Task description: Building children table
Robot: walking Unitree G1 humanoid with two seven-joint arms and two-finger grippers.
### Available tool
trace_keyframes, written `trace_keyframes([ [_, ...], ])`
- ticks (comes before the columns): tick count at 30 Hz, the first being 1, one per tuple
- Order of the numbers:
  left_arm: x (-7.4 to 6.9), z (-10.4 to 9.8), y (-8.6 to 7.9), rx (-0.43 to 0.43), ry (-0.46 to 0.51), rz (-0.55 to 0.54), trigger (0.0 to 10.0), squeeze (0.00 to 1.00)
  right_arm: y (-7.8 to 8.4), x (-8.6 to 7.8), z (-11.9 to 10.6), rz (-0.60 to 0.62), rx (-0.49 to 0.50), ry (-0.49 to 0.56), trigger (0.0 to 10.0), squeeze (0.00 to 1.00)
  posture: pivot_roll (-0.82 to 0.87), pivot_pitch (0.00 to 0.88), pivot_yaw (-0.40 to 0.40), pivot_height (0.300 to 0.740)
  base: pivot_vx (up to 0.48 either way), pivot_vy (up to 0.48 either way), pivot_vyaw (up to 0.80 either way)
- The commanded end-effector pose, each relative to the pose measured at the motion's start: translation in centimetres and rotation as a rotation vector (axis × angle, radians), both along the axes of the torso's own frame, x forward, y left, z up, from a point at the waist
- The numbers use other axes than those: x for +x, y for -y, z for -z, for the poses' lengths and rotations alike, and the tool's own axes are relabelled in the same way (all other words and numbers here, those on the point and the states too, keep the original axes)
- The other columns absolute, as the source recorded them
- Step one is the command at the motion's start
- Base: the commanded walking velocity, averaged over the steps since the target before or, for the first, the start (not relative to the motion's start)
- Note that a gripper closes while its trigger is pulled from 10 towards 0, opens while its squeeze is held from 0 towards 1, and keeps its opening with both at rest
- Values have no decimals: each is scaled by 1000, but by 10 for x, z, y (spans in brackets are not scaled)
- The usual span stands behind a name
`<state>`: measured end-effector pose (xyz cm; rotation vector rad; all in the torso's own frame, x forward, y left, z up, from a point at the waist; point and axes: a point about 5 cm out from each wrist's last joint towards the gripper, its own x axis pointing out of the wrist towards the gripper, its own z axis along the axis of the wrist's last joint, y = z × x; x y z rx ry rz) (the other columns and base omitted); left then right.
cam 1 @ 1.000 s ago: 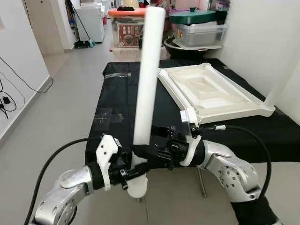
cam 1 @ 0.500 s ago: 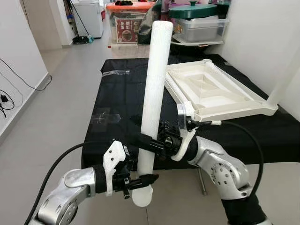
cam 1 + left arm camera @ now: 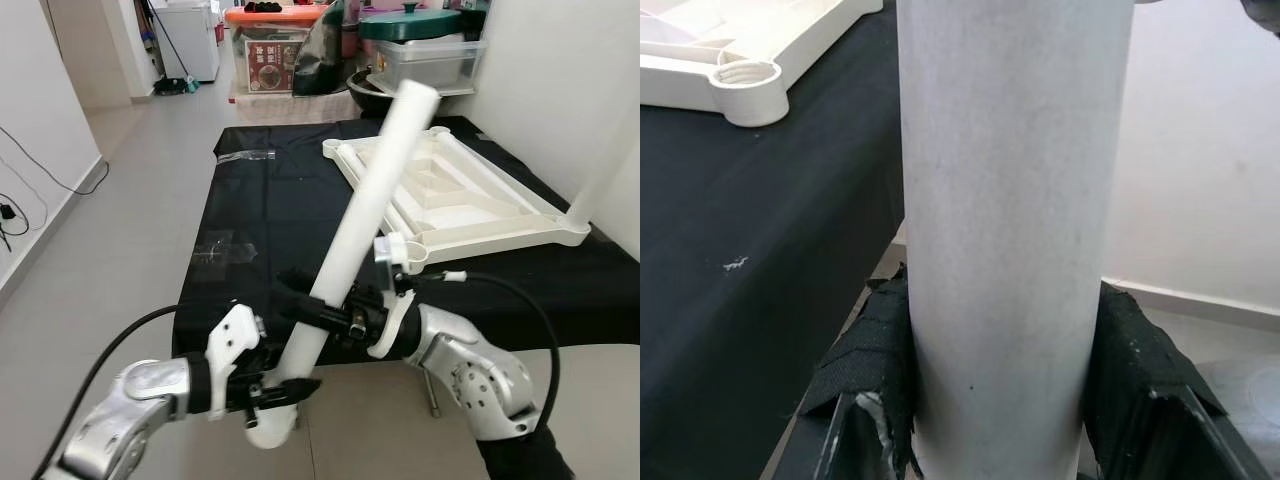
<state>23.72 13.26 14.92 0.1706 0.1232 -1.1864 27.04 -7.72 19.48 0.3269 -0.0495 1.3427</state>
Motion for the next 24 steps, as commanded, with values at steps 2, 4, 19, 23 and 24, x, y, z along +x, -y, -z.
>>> trace_keyframes([
  [2, 3, -15, -8, -6, 95, -26, 10000, 322, 4, 1, 13, 25, -55, -49, 0, 0, 20, 0, -17, 740, 0, 0, 0],
  [4, 9, -17, -13, -11, 126, -89, 10000, 1000, 4, 2, 13, 37, -51, -51, 0, 0, 22, 0, -15, 740, 0, 0, 0],
  [19, -8, -44, -29, -206, 106, -192, 10000, 0, 49, 37, -2, 349, -52, -12, 0, 0, 14, 0, -8, 740, 0, 0, 0],
  [23, -6, -36, -44, -152, 117, -323, 10000, 0, 79, 54, -23, 507, -50, 45, 0, 0, 17, 0, -8, 740, 0, 0, 0],
  [24, 2, -28, -53, -94, 143, -452, 10000, 0, 91, 60, -39, 563, -19, 70, 0, 0, 19, 0, -10, 740, 0, 0, 0],
])
